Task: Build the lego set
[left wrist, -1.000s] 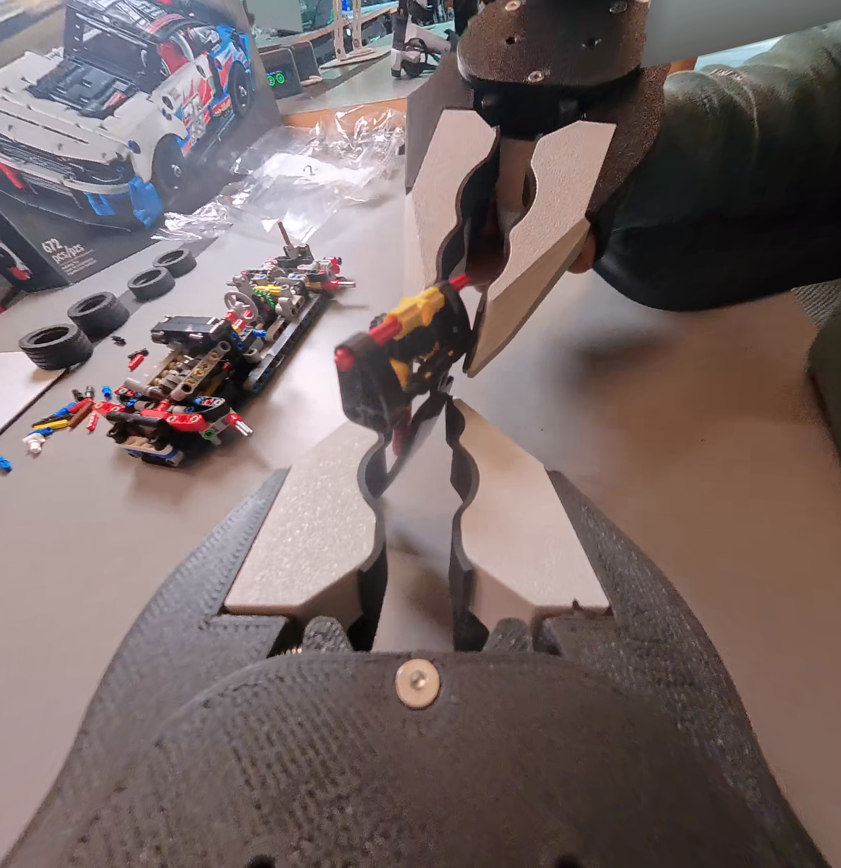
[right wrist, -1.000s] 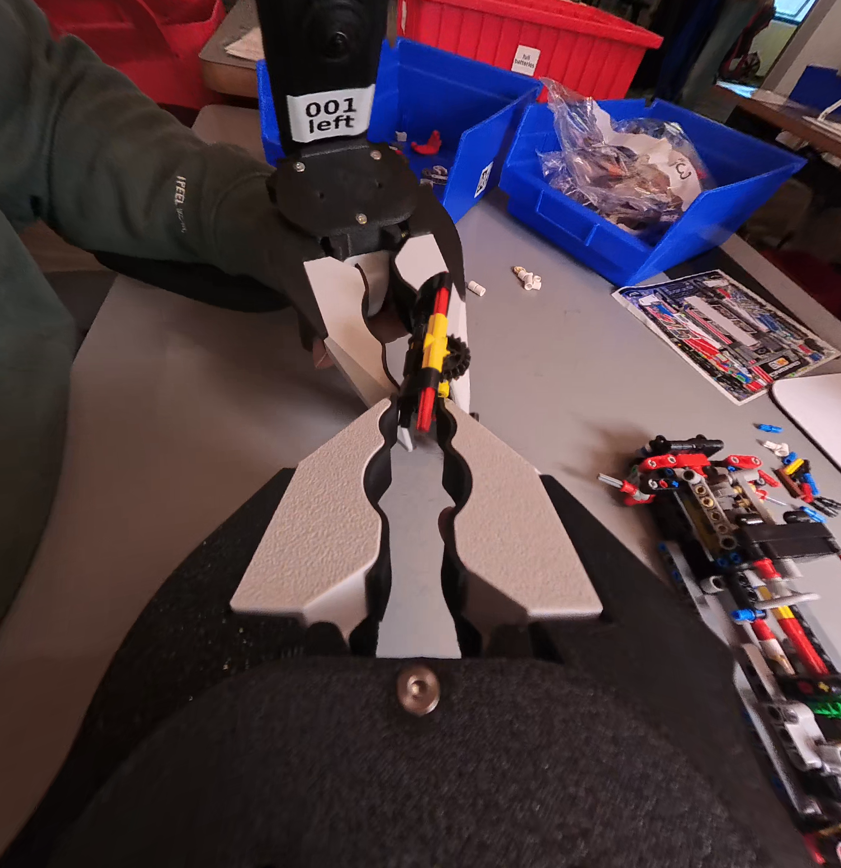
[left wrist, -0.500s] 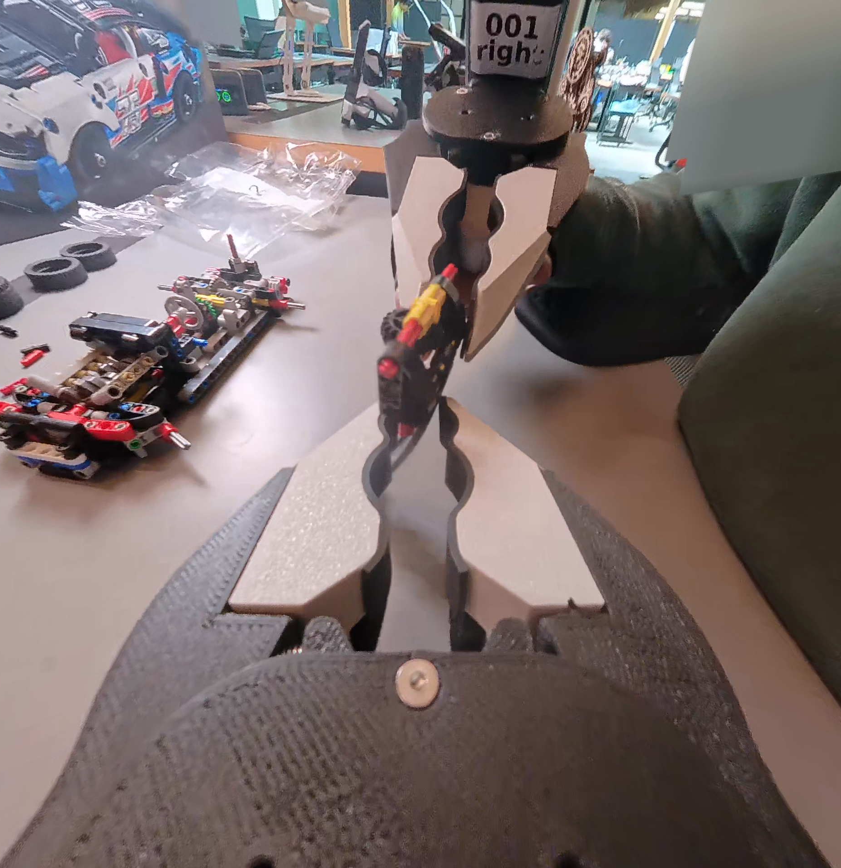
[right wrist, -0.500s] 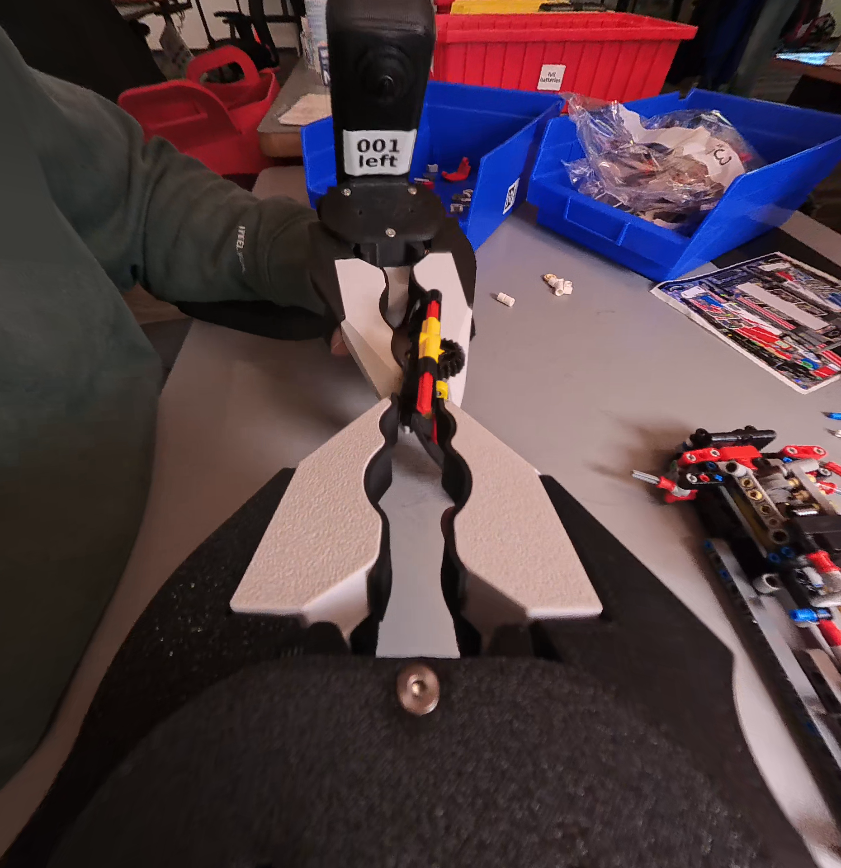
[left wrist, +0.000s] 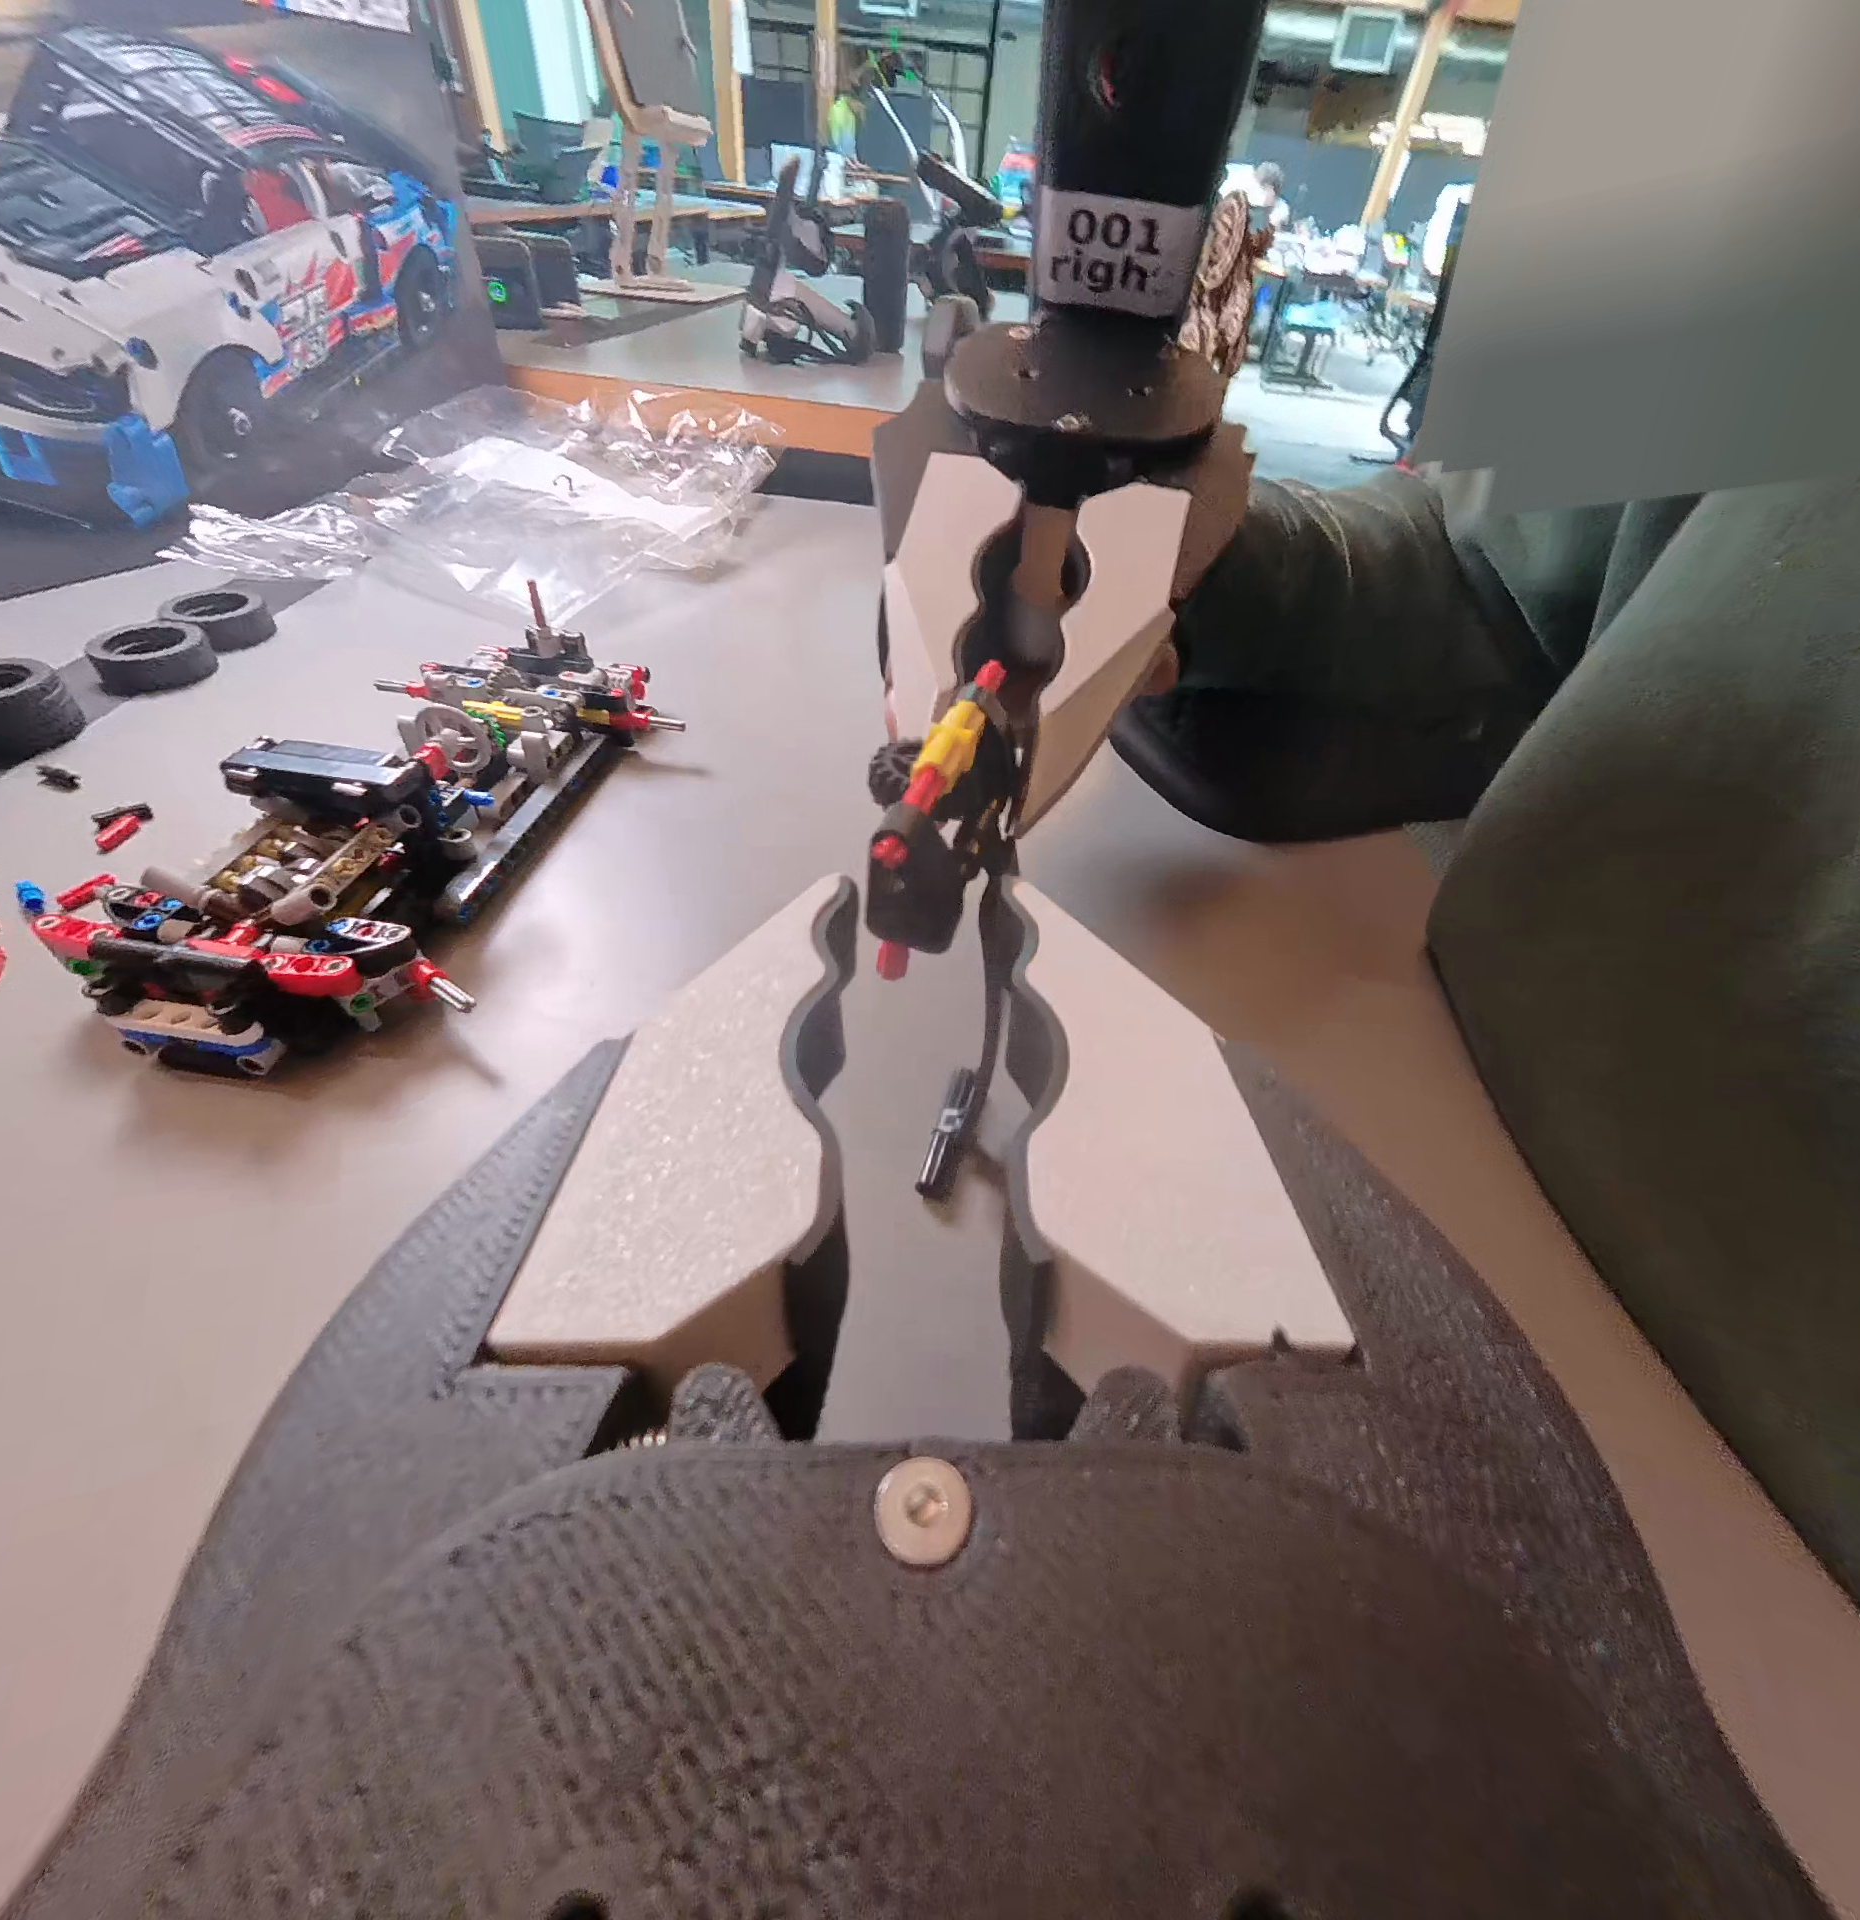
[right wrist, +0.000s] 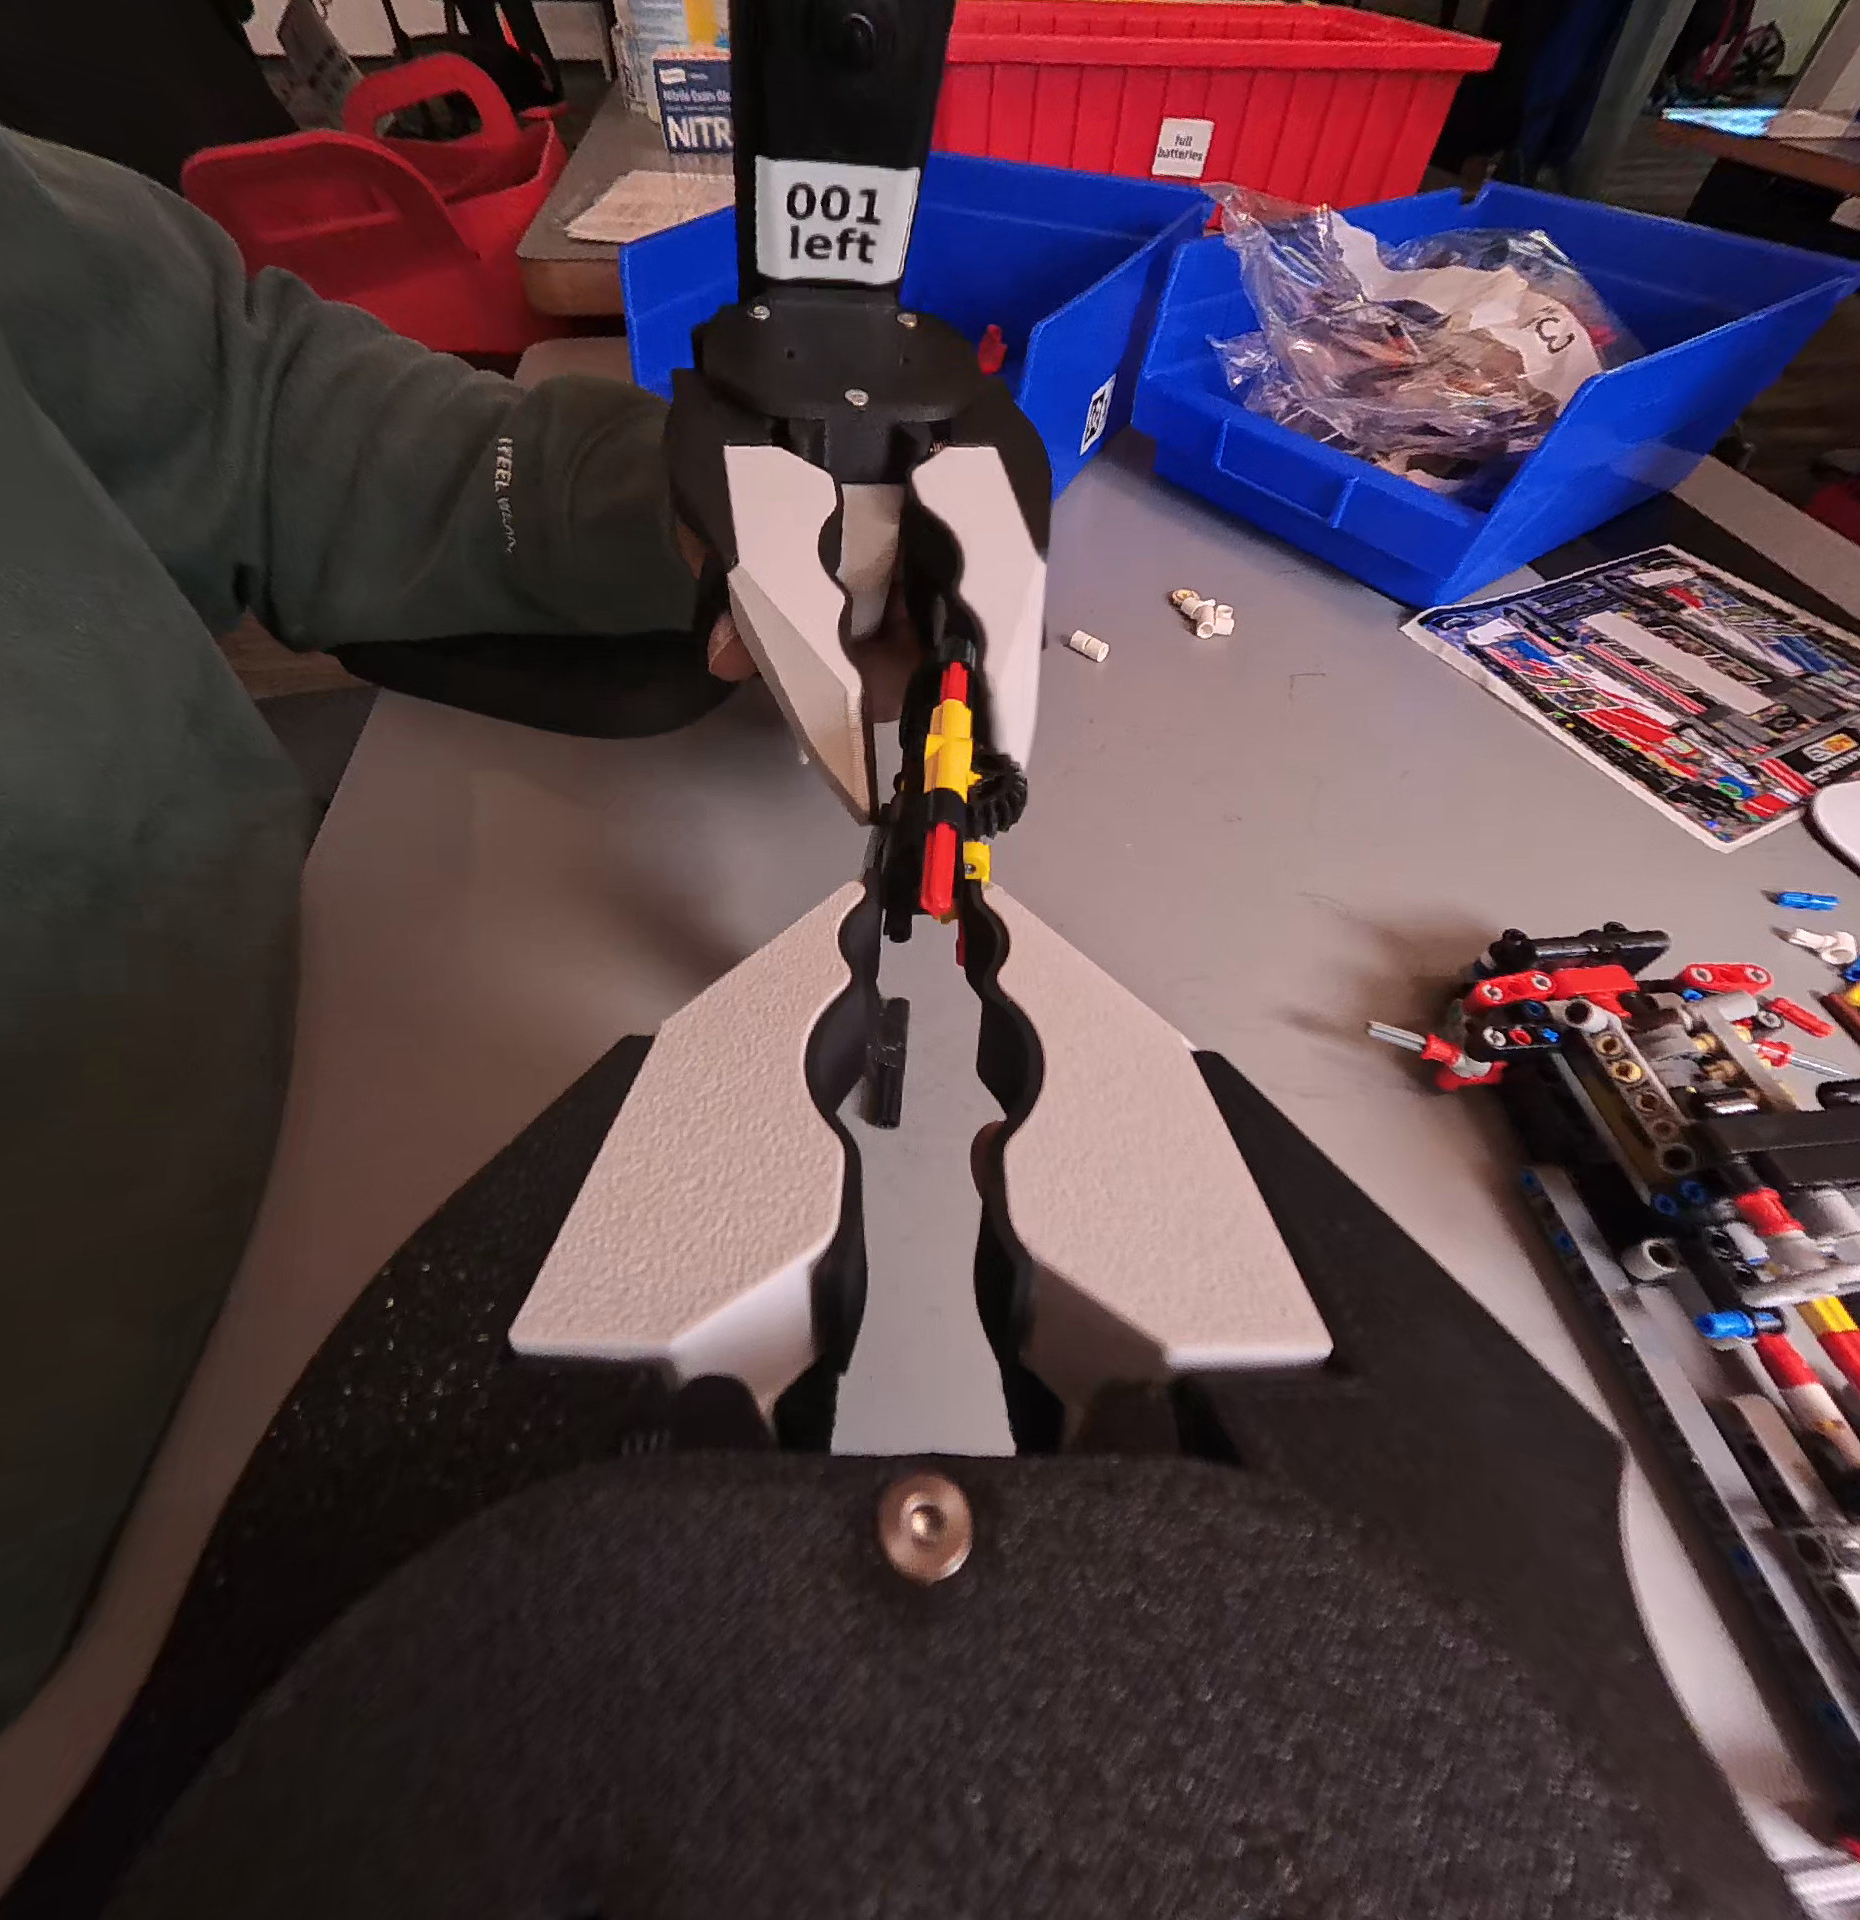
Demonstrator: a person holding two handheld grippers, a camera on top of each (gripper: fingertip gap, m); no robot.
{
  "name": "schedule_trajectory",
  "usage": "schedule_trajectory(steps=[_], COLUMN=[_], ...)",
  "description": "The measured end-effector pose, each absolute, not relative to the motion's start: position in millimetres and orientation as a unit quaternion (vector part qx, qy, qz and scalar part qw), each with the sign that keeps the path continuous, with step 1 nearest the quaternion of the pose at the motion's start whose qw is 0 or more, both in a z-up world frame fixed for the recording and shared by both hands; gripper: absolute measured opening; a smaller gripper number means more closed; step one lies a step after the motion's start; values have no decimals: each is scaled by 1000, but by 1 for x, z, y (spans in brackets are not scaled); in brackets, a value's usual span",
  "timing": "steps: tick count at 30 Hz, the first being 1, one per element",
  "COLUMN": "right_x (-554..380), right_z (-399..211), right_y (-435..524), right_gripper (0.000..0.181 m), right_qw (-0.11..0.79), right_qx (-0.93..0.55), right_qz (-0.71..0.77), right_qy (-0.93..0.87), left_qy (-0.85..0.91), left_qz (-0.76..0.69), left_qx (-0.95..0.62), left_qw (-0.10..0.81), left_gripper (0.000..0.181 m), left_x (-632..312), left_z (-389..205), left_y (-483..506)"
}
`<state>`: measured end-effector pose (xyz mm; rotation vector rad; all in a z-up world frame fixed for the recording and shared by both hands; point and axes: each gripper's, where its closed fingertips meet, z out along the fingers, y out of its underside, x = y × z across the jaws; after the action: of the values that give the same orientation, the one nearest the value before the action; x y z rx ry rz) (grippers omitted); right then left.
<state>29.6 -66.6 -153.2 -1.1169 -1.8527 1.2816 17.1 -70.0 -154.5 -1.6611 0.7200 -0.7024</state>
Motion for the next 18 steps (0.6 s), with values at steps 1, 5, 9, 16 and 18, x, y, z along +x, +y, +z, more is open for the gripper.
schedule_trajectory(steps=[1,5,9,16,18], right_x=[30,30,31,38,38], right_z=[-153,-154,-160,-163,-164], right_y=[-67,-67,-67,-74,-74], right_gripper=[12,12,12,12,12], right_qw=[309,303,294,278,276], right_qx=[-423,-427,-429,-398,-400], right_qz=[484,490,484,497,500], right_qy=[-701,-698,-704,-719,-717], left_qy=[312,318,327,342,341], left_qz=[-290,-271,-259,-292,-293], left_qx=[-706,-713,-723,-722,-722], left_qw=[566,563,550,526,527], left_gripper=[22,15,15,15,15], left_x=[17,17,18,26,26], left_z=[-155,-158,-162,-167,-168], left_y=[-70,-69,-69,-77,-77])
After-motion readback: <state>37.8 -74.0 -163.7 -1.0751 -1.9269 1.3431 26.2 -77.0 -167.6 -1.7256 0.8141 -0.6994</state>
